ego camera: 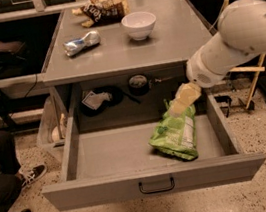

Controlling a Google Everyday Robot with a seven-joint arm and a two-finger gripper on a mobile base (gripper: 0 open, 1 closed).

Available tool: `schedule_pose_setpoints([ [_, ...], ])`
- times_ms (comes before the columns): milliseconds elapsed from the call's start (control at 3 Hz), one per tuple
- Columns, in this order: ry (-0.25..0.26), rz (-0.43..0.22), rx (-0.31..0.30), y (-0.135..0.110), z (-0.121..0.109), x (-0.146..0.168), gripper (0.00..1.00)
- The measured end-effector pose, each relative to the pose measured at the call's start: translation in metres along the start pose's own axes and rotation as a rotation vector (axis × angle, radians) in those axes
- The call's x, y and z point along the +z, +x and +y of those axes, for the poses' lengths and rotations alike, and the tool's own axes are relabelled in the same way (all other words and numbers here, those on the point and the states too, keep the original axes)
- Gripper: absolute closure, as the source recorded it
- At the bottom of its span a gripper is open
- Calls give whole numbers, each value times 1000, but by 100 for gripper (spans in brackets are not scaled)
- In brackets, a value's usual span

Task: Pick green rice chip bag from top drawer and place on counter

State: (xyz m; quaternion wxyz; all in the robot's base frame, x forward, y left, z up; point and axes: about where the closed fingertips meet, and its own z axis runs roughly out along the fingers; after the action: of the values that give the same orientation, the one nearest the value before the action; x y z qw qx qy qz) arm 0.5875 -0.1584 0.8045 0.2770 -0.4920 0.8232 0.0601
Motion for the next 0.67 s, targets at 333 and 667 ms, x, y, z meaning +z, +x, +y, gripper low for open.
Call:
schedule_pose_setpoints([
  [333,52,-47,6,-9,-15,6,0],
  [667,23,-40,22,-5,-6,41,0],
])
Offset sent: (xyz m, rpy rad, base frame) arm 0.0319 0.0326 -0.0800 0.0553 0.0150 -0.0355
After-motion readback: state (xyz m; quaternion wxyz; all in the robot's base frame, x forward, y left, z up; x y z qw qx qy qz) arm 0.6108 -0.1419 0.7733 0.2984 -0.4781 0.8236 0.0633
